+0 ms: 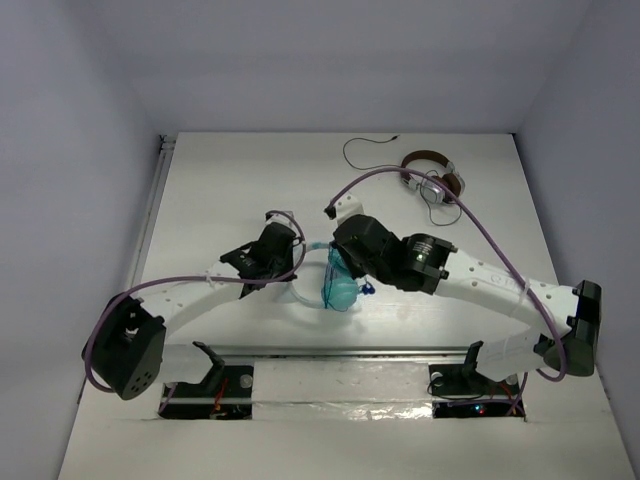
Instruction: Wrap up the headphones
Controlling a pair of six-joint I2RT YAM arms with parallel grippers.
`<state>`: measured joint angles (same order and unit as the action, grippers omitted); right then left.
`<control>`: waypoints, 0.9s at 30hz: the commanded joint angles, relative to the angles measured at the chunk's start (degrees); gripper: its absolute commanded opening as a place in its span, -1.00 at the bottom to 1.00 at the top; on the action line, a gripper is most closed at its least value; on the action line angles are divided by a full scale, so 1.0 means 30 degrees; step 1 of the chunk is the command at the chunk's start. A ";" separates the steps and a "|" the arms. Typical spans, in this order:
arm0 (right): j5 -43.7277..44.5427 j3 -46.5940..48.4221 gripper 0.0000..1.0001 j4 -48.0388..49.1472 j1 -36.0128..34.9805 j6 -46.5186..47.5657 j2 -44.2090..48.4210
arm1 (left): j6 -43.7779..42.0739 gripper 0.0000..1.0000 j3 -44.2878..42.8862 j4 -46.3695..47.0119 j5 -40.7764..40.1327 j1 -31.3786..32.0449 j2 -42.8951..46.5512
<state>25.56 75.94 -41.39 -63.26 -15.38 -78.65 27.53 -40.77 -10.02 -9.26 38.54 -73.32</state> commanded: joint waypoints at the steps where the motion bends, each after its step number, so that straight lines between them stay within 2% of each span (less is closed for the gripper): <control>1: 0.2463 0.0349 -1.00 0.1081 0.0549 0.0816 0.0320 | 0.0404 -1.00 -0.0061 0.0148 0.0625 0.0626 0.0826; 10: 0.4513 -0.0586 -1.00 0.4094 0.2192 0.2894 0.0143 | -0.0327 -1.00 -0.0089 0.0236 0.2146 0.1478 0.0886; 14: 0.5073 -0.1027 -1.00 0.5910 0.3186 0.3806 -0.0032 | -0.1235 -1.00 -0.0966 0.0206 0.2996 0.1478 0.0972; 18: 0.5922 -0.0706 -0.98 0.6323 0.3803 0.4421 -0.0763 | -0.2376 -1.00 -0.1993 -0.0320 0.3875 0.1478 0.0593; 23: 0.4900 -0.0004 -0.93 0.6006 0.4008 0.3985 -0.1087 | -0.2585 -1.00 -0.2549 -0.0175 0.4230 0.1478 0.0007; 27: 0.4397 -0.0118 -0.92 0.6617 0.4008 0.4041 -0.0210 | -0.2584 -1.00 -0.2873 -0.0060 0.4403 0.1478 -0.0375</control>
<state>38.28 72.77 -26.44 -51.42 -3.64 -81.91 20.58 -46.52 -11.84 1.13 42.68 -74.41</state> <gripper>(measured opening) 0.043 0.099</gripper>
